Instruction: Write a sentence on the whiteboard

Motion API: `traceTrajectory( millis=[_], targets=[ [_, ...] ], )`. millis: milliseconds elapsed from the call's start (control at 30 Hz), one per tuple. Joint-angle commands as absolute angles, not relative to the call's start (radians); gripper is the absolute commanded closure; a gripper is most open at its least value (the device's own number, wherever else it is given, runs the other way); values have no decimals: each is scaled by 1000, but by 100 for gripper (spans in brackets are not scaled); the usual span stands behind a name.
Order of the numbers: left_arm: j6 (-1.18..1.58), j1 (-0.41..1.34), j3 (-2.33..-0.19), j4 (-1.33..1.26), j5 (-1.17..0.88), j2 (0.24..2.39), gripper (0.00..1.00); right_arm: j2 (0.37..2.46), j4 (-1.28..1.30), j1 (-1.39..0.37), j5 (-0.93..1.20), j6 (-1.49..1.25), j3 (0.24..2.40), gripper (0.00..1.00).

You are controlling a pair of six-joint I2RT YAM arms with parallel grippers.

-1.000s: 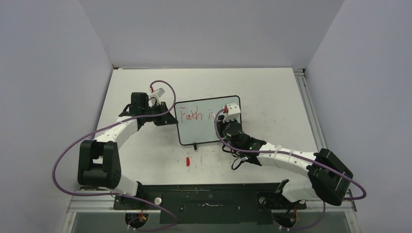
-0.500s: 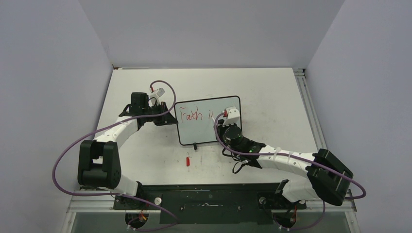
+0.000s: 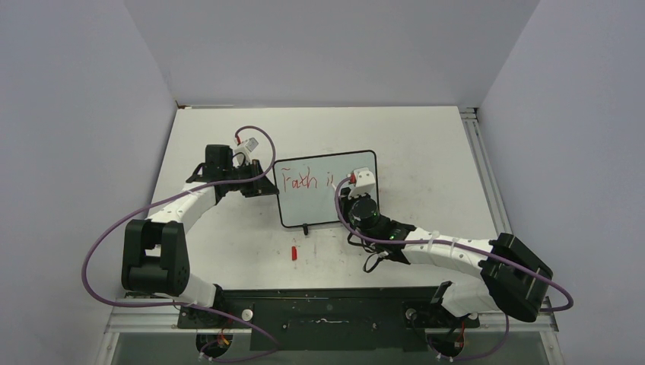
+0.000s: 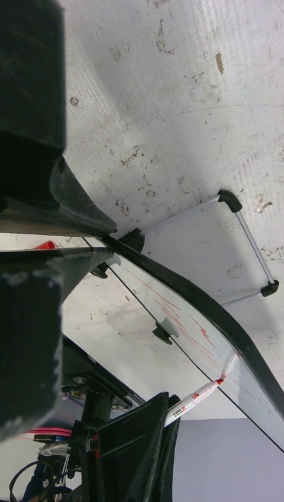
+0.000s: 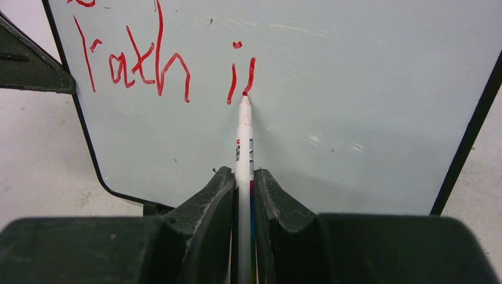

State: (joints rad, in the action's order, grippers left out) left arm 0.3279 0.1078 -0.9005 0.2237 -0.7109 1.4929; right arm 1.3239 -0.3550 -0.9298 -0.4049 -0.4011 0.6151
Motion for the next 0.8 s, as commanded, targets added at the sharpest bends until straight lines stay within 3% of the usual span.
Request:
traceTrajectory(
  millis=[0,767],
  targets=[
    [325,117,-935,216,-731,1468,92,1306,-397,-924,-458,-379,649,95],
    [322,117,-938,218,-728,1474,95,1333,-433,-895,-466,-351,674,95]
  ],
)
